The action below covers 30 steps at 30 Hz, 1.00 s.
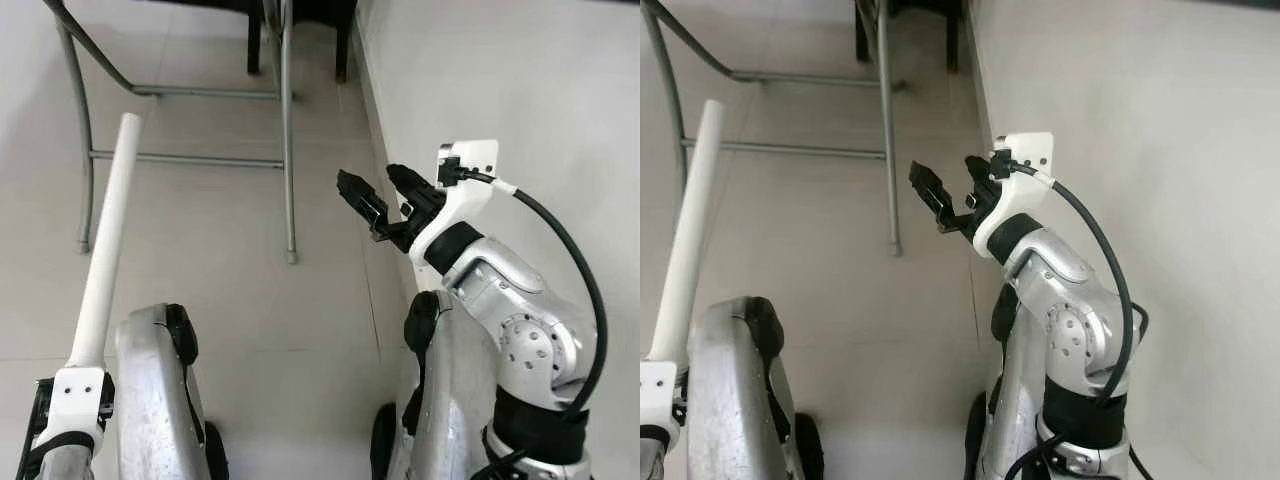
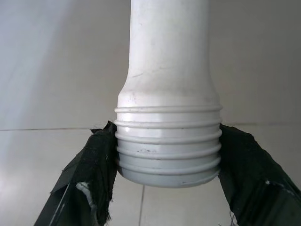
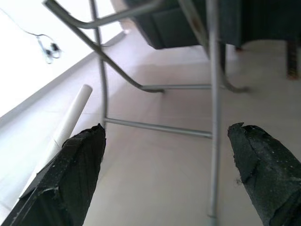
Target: Building children table
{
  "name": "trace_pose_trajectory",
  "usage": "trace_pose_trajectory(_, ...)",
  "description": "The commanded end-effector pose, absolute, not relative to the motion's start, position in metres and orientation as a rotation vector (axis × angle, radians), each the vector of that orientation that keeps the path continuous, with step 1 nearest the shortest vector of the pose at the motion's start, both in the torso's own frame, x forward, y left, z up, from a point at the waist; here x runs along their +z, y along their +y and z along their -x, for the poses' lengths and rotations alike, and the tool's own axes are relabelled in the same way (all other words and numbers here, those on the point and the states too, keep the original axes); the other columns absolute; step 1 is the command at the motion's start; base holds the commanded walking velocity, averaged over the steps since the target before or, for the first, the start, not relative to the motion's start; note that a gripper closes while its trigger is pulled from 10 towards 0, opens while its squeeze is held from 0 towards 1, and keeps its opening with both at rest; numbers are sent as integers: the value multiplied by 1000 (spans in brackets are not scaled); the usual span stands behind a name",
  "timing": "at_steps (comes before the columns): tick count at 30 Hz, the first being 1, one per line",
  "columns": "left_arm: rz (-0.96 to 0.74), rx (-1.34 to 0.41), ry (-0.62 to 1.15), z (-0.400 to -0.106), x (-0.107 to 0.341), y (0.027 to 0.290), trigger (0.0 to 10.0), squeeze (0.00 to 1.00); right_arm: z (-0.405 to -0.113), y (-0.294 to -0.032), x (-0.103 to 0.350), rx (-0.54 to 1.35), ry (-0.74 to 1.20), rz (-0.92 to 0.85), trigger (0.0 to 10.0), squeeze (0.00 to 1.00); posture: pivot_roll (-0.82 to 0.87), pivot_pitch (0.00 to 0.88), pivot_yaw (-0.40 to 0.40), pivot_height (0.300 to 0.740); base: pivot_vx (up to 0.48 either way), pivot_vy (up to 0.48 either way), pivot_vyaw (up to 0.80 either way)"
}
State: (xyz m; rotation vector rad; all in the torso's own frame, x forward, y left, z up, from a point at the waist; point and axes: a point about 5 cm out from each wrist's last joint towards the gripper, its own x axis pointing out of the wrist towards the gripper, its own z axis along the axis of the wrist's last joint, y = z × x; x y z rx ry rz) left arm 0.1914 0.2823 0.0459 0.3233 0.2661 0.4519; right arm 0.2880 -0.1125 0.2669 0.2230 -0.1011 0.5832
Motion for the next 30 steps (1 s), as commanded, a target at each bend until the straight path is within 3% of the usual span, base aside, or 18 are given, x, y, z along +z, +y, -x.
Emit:
trace_pose_trajectory(1,-308,460,279,-187,46,281,10000,0,-284,-106,261,640,-85,-228,10000,0,38,124,-26,305,0,0,0)
trace_pose_trajectory(8,-281,480,258,-185,71,279,10000,0,-271,-100,237,715,-7,-202,10000,0,58,84,-32,325,0,0,0)
trace_pose_trajectory(12,-191,480,201,-182,99,259,10000,0,-265,-102,219,718,39,-189,10000,0,67,48,-34,345,0,0,0)
trace_pose_trajectory(17,-126,494,208,-182,102,249,10000,0,-265,-99,215,724,43,-189,10000,0,75,20,-36,355,0,0,0)
trace_pose_trajectory(19,29,437,255,-184,99,224,10000,0,-266,-94,209,769,60,-170,10000,0,80,0,-39,365,0,0,0)
trace_pose_trajectory(21,90,402,276,-185,98,213,10000,0,-266,-92,208,786,67,-161,10000,0,80,0,-39,370,0,0,0)
trace_pose_trajectory(24,137,209,408,-178,91,189,10000,0,-265,-92,205,827,77,-125,10000,0,83,0,-39,380,0,0,0)
trace_pose_trajectory(30,151,125,543,-159,88,190,10000,0,-266,-93,203,867,83,-95,10000,0,100,0,-44,400,0,0,0)
